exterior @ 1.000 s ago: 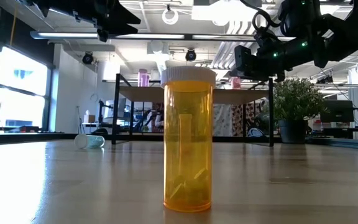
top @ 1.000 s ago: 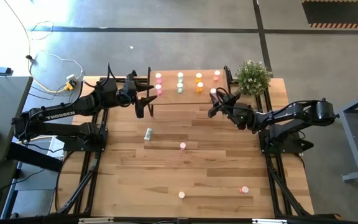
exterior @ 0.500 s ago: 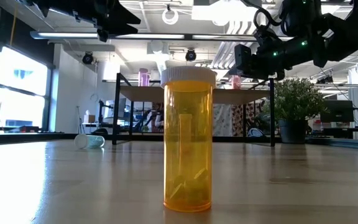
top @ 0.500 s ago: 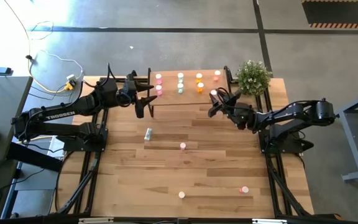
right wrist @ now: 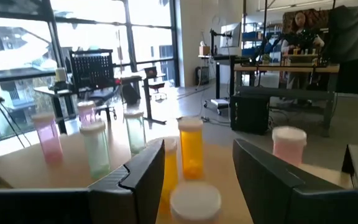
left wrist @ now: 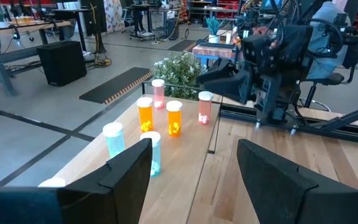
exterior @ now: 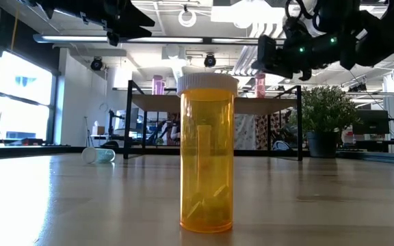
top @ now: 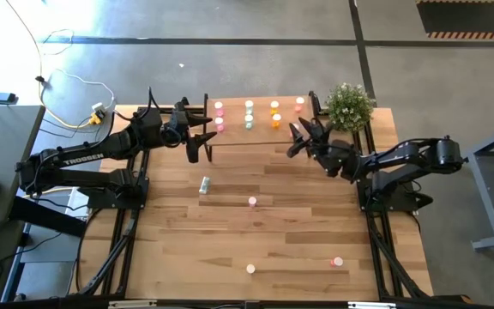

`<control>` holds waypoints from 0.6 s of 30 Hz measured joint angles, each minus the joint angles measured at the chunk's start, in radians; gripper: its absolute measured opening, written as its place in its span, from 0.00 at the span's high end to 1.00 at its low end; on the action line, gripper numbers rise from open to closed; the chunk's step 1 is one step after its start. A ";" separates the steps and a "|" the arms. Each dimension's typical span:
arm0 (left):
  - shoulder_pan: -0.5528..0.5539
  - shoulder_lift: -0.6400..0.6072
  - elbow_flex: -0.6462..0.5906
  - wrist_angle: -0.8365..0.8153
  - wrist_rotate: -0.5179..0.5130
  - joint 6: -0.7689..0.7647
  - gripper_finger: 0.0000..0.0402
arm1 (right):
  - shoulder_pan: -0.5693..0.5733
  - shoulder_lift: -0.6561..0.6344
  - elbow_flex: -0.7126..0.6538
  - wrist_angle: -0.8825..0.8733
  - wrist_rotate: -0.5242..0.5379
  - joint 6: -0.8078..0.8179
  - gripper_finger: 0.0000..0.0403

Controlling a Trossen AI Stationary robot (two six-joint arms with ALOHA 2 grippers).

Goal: Pick and place medicine bottles onto shelf by color
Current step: Adjust the orange pill bottle

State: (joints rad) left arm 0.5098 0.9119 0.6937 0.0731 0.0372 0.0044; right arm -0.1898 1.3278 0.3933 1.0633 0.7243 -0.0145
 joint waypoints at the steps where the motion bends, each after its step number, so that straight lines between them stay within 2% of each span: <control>1: 0.000 0.000 0.000 0.000 0.000 0.000 0.44 | 0.000 -0.003 0.013 -0.001 0.000 -0.005 0.55; 5: 0.000 0.000 0.000 -0.008 0.000 -0.001 0.44 | 0.000 -0.035 0.101 -0.102 -0.039 -0.012 0.55; 14: 0.000 0.000 0.000 -0.199 0.007 -0.020 0.44 | -0.006 -0.132 0.403 -0.685 -0.053 -0.012 0.55; 18: -0.002 0.000 -0.001 -0.297 0.048 -0.027 0.44 | -0.037 -0.152 0.548 -0.930 -0.052 -0.011 0.55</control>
State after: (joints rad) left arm 0.5081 0.9123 0.6931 -0.2244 0.0852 -0.0227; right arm -0.2271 1.1756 0.9412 0.1331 0.6727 -0.0258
